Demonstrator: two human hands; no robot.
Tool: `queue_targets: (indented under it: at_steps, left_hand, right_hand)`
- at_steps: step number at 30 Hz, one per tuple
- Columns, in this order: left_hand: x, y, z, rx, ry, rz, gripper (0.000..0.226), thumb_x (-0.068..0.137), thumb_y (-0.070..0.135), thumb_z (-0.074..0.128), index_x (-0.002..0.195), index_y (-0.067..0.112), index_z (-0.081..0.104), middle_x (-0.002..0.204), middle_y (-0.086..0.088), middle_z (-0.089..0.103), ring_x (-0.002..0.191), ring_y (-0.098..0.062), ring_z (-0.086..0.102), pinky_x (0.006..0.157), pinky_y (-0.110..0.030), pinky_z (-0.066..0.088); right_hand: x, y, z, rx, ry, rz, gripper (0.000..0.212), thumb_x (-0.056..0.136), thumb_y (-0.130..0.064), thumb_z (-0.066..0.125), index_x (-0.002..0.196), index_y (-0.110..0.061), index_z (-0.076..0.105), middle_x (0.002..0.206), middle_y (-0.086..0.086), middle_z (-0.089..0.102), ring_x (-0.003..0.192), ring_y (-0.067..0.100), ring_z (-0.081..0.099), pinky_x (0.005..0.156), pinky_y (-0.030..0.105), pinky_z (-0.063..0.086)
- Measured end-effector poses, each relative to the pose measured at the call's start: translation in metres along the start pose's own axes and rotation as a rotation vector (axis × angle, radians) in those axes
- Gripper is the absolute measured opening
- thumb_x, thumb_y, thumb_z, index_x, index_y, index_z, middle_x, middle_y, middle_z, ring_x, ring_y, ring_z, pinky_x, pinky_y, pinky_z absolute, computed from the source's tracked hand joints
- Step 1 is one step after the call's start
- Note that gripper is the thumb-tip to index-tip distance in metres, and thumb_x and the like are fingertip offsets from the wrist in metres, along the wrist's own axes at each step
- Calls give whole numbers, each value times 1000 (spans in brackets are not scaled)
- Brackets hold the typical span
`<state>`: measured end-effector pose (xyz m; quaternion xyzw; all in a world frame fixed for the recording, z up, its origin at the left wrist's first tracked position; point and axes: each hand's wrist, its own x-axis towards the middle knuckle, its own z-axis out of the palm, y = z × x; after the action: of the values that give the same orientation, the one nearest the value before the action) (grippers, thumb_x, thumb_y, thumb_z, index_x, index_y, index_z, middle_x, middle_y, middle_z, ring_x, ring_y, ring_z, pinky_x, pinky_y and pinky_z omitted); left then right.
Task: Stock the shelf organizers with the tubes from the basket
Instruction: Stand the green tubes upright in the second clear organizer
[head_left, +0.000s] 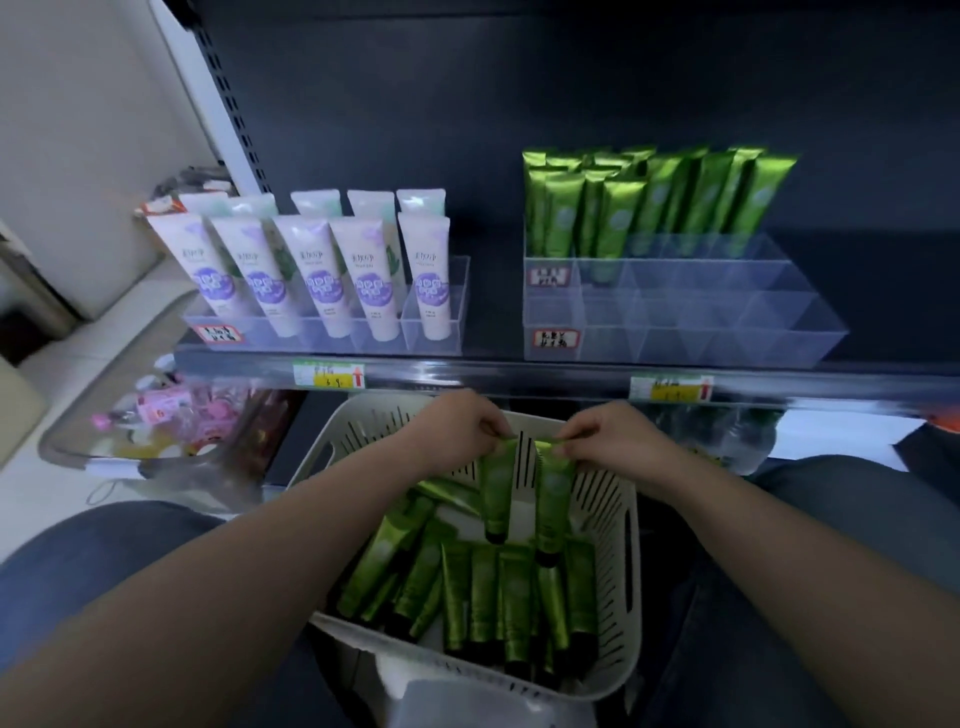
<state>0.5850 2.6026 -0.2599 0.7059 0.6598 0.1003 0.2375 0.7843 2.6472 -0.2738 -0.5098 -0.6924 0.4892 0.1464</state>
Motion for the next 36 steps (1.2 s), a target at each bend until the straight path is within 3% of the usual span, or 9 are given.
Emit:
queue_targets:
  at_steps: [6,13,23,29,36]
  left_hand:
    - [5,37,-28,64,91,69,20,86,17,60,102,21,71,100,4,69,84,-5,56,75,-18,39]
    - [21,81,-59,108,225,152,23,86,12,57,101,20,72,102,2,70,94,-14,62,71,-12,35]
    - [67,148,-112,80,369,210,25,91,13,52,111,17,67,109,0,68,101,-14,59,74,-13,35]
    - [101,175,-128,113,421,238,25,91,13,50,108,18,67,109,-1,67,100,-17,60,77,-18,41]
    - [139,191,-141,142,452,260,28,92,13,48,115,17,64,116,-4,65,106,-21,58,80,-19,40]
  right_hand:
    - [-14,-33,-39,75,43,-87,12,82,-10,69,80,-21,72,82,0,72,82,14,68,73,26,56]
    - [-23,-59,-84,181,171,-179,11,82,-7,68,78,-16,71,89,9,70,91,26,65,88,42,54]
    - [-19,-89,-153,194,286,-291,9,84,-7,66,79,-14,67,77,-1,62,73,8,56,65,18,48]
    - [-4,-99,-188,174,332,-331,10,83,-5,66,76,-13,68,76,3,62,79,15,56,80,34,49]
    - [21,-105,-219,151,392,-362,16,83,-1,62,71,-10,67,76,8,61,75,21,53,68,31,44]
